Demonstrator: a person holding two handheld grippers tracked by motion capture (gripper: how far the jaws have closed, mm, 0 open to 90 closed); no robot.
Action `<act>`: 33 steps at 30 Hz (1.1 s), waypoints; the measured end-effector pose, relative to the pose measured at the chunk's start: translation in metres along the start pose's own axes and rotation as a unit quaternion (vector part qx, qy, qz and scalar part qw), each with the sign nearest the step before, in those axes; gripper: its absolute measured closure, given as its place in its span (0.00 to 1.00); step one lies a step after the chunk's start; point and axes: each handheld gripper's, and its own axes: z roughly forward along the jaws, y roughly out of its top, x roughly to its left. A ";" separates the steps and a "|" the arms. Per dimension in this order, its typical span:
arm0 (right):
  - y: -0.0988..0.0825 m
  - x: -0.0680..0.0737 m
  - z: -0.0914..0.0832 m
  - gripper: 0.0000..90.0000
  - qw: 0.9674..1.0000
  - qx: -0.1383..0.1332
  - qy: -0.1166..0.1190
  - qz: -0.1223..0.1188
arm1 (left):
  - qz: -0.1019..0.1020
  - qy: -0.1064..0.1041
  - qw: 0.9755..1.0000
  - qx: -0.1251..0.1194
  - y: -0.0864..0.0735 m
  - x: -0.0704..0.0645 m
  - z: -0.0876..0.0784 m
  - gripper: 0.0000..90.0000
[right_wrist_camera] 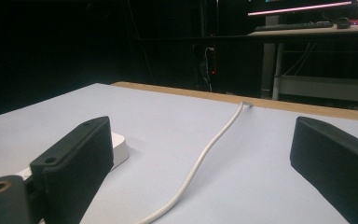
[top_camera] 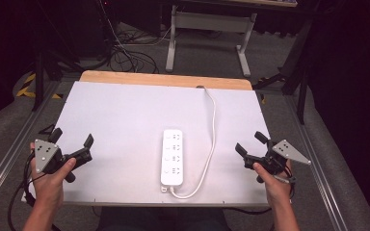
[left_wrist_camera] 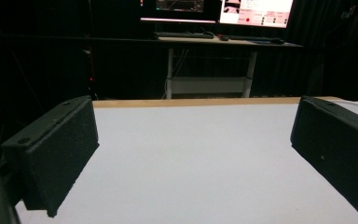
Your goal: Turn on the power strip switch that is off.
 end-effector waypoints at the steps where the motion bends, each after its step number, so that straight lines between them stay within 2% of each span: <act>1: 0.000 0.000 0.000 0.08 1.000 0.000 0.000 0.000 | 0.000 0.000 1.000 0.000 0.000 0.000 0.000 0.01; 7: 0.000 0.000 0.000 0.08 1.000 0.001 0.001 0.000 | -0.001 -0.001 1.000 0.002 0.000 0.000 0.000 0.02; 9: 0.001 0.000 0.000 0.09 1.000 0.000 -0.001 0.014 | 0.000 -0.002 1.000 0.003 0.000 0.000 0.000 0.02; 10: 0.001 -0.001 0.000 0.11 1.000 0.000 -0.004 0.013 | 0.000 -0.002 1.000 0.002 0.000 0.000 0.000 0.02; 12: 0.001 -0.001 -0.001 0.24 1.000 -0.001 0.000 0.016 | 0.000 -0.001 1.000 0.002 0.000 0.000 0.000 0.02; 13: 0.001 -0.001 -0.001 0.24 1.000 -0.001 0.000 0.016 | 0.000 -0.001 1.000 0.002 0.000 0.000 0.000 0.02; 14: 0.002 -0.001 -0.002 0.31 1.000 -0.005 0.005 0.010 | -0.001 -0.001 1.000 0.002 0.000 0.000 0.001 0.02; 26: 0.004 -0.001 -0.006 0.62 1.000 -0.012 0.019 -0.008 | -0.001 -0.004 1.000 0.002 0.000 -0.001 0.001 0.02; 33: 0.006 -0.001 -0.008 0.86 1.000 -0.010 0.020 -0.020 | 0.001 -0.004 1.000 0.002 0.000 0.000 0.001 0.02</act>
